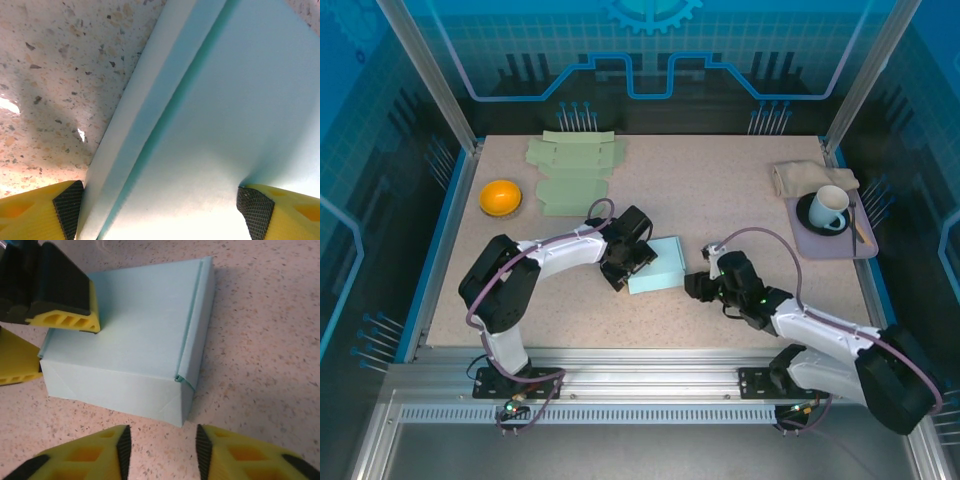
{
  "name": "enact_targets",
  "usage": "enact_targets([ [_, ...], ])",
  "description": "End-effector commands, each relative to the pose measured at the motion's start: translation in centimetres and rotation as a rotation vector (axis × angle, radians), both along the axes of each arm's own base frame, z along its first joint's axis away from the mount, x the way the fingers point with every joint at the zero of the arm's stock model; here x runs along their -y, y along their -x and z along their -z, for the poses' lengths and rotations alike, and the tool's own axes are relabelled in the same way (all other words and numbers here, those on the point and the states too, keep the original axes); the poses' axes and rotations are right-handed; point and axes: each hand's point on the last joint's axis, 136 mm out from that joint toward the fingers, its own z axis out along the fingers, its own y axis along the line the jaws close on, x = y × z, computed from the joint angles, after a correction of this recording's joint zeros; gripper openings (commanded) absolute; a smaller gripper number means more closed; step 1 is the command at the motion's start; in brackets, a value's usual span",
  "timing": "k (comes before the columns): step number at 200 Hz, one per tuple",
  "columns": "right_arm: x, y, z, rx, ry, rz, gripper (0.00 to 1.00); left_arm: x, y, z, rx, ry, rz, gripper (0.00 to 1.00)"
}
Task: Fold the paper box
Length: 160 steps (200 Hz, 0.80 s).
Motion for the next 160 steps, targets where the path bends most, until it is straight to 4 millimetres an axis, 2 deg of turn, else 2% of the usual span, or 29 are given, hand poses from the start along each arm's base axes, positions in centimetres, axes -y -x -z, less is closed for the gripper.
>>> enact_targets([
  [1, 0.6, 0.8, 0.9, -0.1, -0.035, 0.083, 0.32, -4.6, 3.6, 4.7, -0.169, -0.193, -0.022, 0.85],
  [28, -0.4, 0.1, 1.2, -0.098, -0.089, 0.09, 0.23, -4.6, 3.6, 4.7, -0.17, -0.193, -0.022, 0.84],
  [66, -2.0, -1.4, 2.1, -0.088, -0.127, 0.082, 0.18, -4.6, 3.4, 4.5, -0.167, -0.193, -0.021, 0.85],
  [125, -5.4, -5.2, 2.2, 0.014, -0.196, 0.057, 0.12, -3.3, 3.7, 4.9, -0.171, -0.154, 0.008, 0.84],
  [160, -5.8, -6.2, 3.3, 0.051, -0.183, 0.075, 0.12, -2.2, 4.3, 5.0, -0.188, -0.124, 0.034, 0.84],
])
